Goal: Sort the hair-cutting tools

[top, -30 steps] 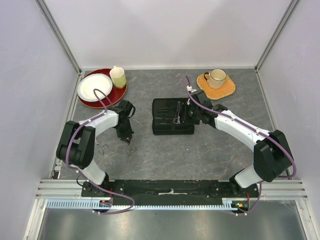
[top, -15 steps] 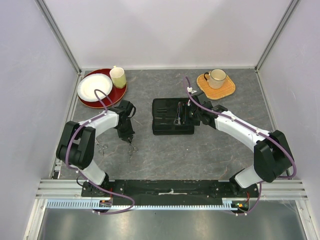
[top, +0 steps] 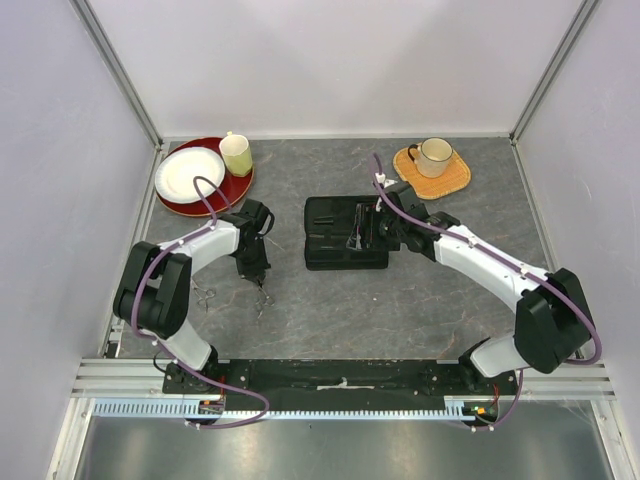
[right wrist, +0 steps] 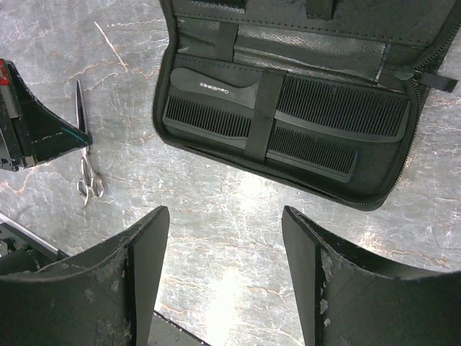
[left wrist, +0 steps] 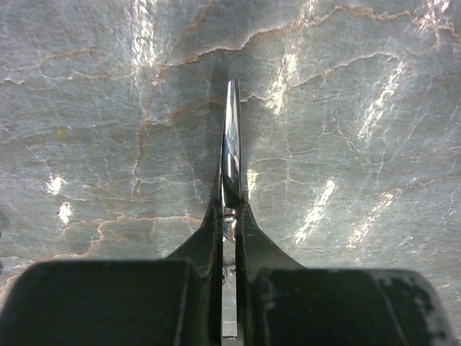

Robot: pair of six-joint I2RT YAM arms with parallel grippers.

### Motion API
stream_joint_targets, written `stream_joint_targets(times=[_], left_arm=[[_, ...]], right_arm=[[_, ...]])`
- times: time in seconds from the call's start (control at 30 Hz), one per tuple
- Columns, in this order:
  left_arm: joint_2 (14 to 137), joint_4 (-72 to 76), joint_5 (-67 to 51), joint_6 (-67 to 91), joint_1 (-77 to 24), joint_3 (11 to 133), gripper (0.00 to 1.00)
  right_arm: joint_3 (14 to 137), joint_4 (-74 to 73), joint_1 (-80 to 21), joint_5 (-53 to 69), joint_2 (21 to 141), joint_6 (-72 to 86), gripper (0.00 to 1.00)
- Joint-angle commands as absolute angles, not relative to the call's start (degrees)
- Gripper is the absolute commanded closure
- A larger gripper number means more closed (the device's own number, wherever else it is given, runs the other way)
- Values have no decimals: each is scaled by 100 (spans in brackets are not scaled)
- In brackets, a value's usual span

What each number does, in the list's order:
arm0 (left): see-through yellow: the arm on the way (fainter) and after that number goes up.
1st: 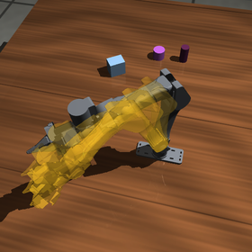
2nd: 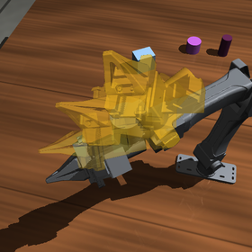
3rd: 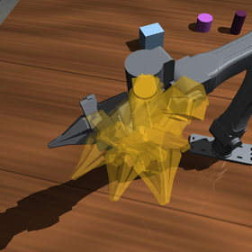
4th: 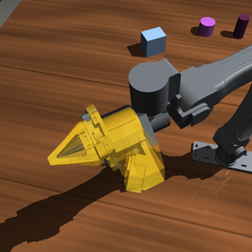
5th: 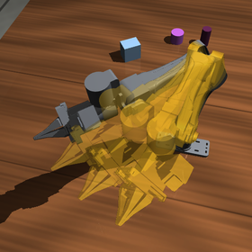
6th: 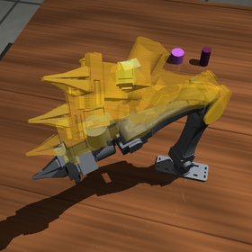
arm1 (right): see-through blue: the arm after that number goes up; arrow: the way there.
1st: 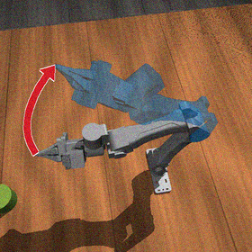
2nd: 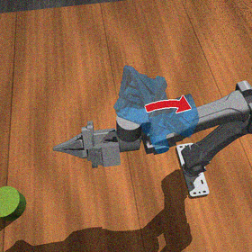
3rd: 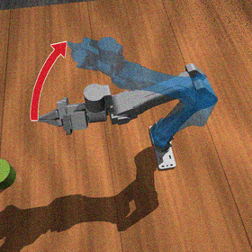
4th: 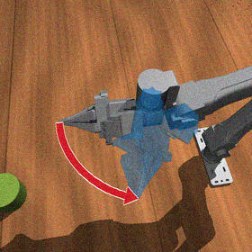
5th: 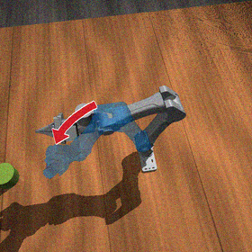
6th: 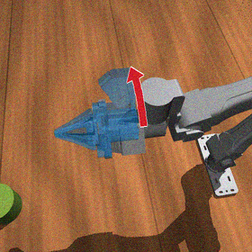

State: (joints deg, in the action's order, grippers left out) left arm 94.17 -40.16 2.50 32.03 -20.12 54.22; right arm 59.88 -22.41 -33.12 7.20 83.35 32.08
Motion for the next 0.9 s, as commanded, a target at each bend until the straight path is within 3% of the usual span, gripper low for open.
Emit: stream_joint_targets(times=[0.0,0.4,0.87], left_arm=[[9080,-4236,150,2909,-2074,5537,98],[8359,-4649,-570,3067,-2083,6441,98],[7928,-4491,-1388,3673,-2136,7373,98]], right_arm=[[6196,-2171,-3436,738,8095,3085,28],[6038,-1064,-4438,1230,8173,2892,24],[6873,-106,-5247,1205,9316,3375,24]])
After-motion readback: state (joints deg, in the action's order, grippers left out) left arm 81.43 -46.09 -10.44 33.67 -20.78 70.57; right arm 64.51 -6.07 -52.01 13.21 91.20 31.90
